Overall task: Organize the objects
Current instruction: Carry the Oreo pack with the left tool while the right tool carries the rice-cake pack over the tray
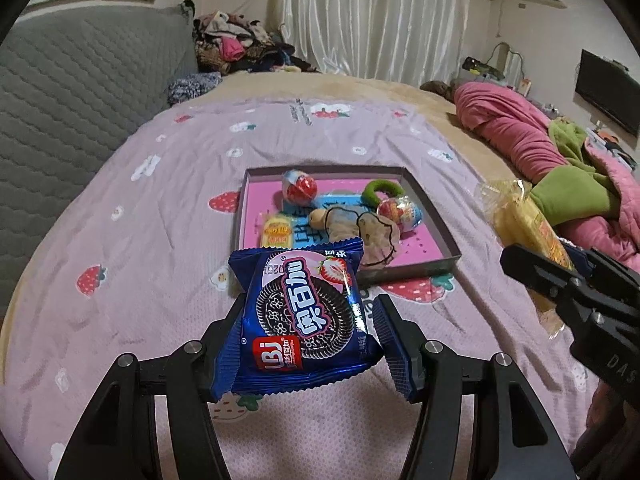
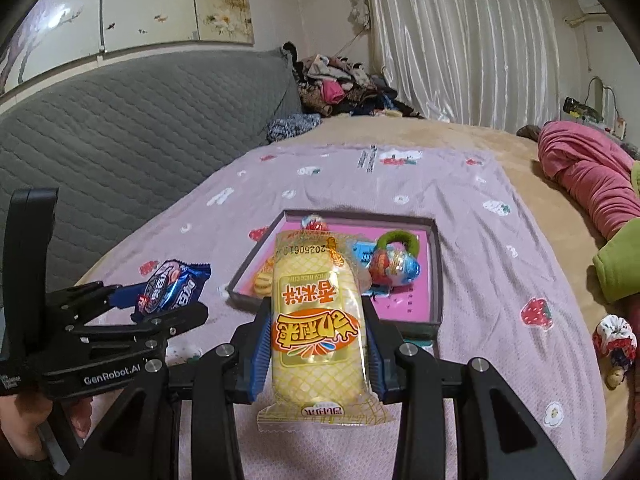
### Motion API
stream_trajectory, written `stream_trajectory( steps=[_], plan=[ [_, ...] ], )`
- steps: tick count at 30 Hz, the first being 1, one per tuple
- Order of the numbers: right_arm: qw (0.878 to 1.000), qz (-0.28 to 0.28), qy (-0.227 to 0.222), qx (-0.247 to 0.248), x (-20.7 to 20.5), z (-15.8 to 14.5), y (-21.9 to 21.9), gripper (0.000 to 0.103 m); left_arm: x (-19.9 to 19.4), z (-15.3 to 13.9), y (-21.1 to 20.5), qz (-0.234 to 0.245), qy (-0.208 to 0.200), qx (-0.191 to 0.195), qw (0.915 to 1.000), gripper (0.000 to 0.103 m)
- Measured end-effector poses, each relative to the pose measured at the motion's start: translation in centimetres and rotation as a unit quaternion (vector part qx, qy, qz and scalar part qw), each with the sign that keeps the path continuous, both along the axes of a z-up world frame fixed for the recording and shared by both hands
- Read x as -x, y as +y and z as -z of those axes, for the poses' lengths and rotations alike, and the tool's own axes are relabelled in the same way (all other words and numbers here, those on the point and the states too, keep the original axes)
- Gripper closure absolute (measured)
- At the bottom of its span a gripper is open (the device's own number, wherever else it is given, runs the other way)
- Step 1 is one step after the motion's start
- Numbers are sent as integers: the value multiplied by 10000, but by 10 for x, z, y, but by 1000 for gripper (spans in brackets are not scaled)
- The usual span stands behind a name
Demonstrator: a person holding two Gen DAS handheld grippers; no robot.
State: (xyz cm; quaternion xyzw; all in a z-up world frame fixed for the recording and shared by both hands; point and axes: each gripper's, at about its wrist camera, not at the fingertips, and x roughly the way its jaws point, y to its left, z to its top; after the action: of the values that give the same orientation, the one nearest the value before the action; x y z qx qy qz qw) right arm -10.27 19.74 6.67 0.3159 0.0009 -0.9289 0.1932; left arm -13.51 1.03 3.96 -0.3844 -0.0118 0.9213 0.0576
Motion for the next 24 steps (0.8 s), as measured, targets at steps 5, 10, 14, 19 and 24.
stream_trajectory(
  steps=[5,10,14,19,24],
  plan=[
    [9998,-17,152,103,-1,-15,3,63,1,-8,6,60,67,49,9999,40],
    [9996,-3,256,132,5,-32,6,63,5,-17,9,90,48,72,9999,40],
    [9993,7,349,162,10,-45,7,63,20,-34,7,75,123,41,9999,40],
    [9991,6,411,135,23,-60,12,63,40,-60,8,101,285,100,9995,40],
    [9987,2,507,50,40,-73,12,63,65,-85,10,62,453,137,9989,40]
  ],
)
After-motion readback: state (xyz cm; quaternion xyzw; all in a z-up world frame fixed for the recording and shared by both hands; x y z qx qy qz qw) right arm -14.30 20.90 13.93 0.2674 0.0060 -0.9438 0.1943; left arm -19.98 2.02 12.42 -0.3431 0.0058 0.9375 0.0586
